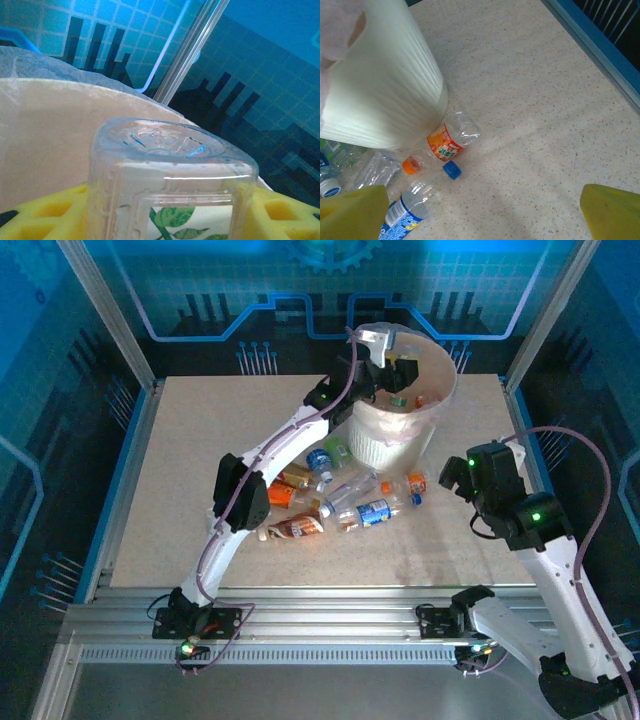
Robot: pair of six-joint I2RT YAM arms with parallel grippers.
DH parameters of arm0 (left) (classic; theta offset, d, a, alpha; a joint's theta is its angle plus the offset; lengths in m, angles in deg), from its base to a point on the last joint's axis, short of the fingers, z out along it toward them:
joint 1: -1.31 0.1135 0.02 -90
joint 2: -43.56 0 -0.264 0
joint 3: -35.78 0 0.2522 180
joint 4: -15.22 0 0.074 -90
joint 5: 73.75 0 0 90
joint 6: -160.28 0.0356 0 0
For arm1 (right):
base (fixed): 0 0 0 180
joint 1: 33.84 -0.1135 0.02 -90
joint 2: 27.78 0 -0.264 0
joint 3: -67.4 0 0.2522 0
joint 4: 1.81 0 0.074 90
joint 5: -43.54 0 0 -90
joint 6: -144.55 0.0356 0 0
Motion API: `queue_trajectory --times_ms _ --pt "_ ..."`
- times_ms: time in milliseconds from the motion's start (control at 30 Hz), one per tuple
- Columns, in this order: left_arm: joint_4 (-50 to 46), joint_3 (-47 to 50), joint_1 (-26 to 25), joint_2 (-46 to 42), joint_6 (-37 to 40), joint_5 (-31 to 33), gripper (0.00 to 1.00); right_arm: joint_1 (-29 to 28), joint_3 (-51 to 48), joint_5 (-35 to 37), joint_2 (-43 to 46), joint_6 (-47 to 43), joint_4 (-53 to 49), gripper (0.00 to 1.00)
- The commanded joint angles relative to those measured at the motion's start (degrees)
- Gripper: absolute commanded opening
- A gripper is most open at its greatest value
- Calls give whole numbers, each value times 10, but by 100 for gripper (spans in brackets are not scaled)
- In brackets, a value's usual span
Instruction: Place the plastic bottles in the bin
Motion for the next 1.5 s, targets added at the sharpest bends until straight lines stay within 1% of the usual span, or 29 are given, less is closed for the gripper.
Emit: queue_trajectory --times_ms 0,33,200,267,300,367,433,733,867,967,1133,1233,1333,1467 --pt "-7 -21 -4 17 18 -15 49 13 -18 18 14 25 -12 100" --pt "-7 -21 -4 18 19 -15 52 16 -21 18 14 27 -11 100" --pt "-10 -32 -4 17 23 -14 74 31 -37 6 10 22 1 100" --pt "-12 -42 -4 17 24 -14 81 38 -44 -5 4 20 6 100" --pt "-16 -49 -4 17 25 -16 86 41 -48 -11 0 21 9 100" --pt "-21 -62 -4 16 28 -18 94 44 -57 -24 -7 23 17 100" --pt "-26 -73 -4 13 32 -20 99 47 -67 -36 -12 24 27 100" --pt "-38 -75 -4 -47 43 -14 99 51 -93 -71 -22 20 55 100" --pt "-61 -70 -4 -92 43 -9 99 51 -101 -74 -19 15 59 100" --pt "-65 -43 -4 -136 41 -3 99 52 -107 -78 -19 13 63 100" --pt "-61 35 -4 -222 43 12 99 52 -118 -87 -20 13 70 100" --pt "-63 100 -4 -282 47 35 99 52 -125 -96 -20 14 75 100" --pt "-57 201 -4 -357 43 71 99 52 -133 -96 -19 18 75 100" --pt "-42 368 -3 -472 24 136 99 52 -140 -92 -20 17 77 100"
